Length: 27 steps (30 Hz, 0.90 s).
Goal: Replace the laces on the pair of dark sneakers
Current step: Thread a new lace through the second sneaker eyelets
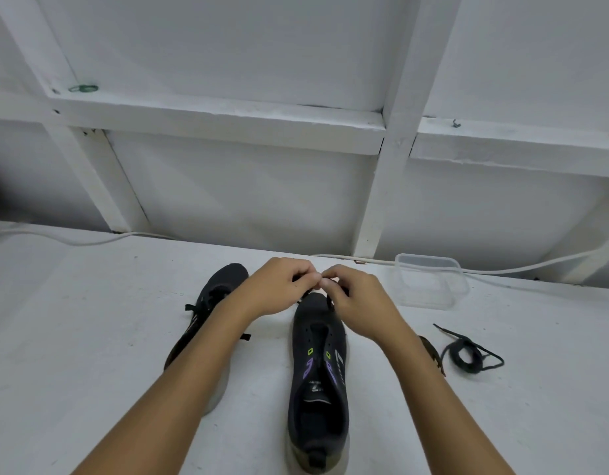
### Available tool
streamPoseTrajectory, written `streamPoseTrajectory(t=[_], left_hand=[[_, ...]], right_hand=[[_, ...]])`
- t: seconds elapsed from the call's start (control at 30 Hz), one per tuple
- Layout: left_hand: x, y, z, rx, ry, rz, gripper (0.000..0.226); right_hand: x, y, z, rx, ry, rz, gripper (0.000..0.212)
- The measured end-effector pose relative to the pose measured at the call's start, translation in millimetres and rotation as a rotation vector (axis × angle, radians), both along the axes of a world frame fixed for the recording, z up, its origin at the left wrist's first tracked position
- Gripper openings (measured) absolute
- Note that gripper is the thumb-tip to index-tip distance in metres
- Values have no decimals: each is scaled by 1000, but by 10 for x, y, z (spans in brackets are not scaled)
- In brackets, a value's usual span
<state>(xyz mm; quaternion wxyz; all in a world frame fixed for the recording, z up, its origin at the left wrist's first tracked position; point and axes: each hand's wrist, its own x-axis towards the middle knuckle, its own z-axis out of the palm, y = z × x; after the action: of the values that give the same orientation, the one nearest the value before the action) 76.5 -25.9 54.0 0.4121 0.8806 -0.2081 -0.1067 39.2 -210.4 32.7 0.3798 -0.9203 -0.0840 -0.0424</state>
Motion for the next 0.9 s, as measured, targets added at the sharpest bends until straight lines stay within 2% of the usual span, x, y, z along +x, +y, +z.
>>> streamPoseTrajectory(t=[0.07,0.13,0.2,0.33,0.4,0.47,0.57,0.7,0.77,0.87,0.9], left_hand=[[8,83,4,5,10,29,26],[7,220,0,48,2,71,26],[2,326,-14,53,-11,100,26],[-36,234,-17,48,-8,47,24],[-46,135,-9,59,-21,-8,24],[-38,116,14,81,-41,-16,24],[-32,225,30,154,-53,-12,25],[-41,369,-14,256,-73,42,23],[-49,382,-32,239,-65,72,23],[-72,276,2,171,-58,51,23],[-77,220,19,152,-53,31,22]], right_hand=[[51,-66,-21,-90,-2,-128,19],[92,-245,-38,-164,21,-340,15],[99,-413,-60,-142,41,-437,14],[16,-169,-2,-3,80,-71,36],[-14,13,-1,-20,38,68,22],[20,51,-11,-38,11,36,11],[91,-106,-62,-95,57,-132,19],[133,-373,-110,-133,110,-403,16],[105,-382,-119,-135,130,-336,17],[1,-147,-65,-7,148,-55,38],[-21,-49,-41,7,129,22,33]])
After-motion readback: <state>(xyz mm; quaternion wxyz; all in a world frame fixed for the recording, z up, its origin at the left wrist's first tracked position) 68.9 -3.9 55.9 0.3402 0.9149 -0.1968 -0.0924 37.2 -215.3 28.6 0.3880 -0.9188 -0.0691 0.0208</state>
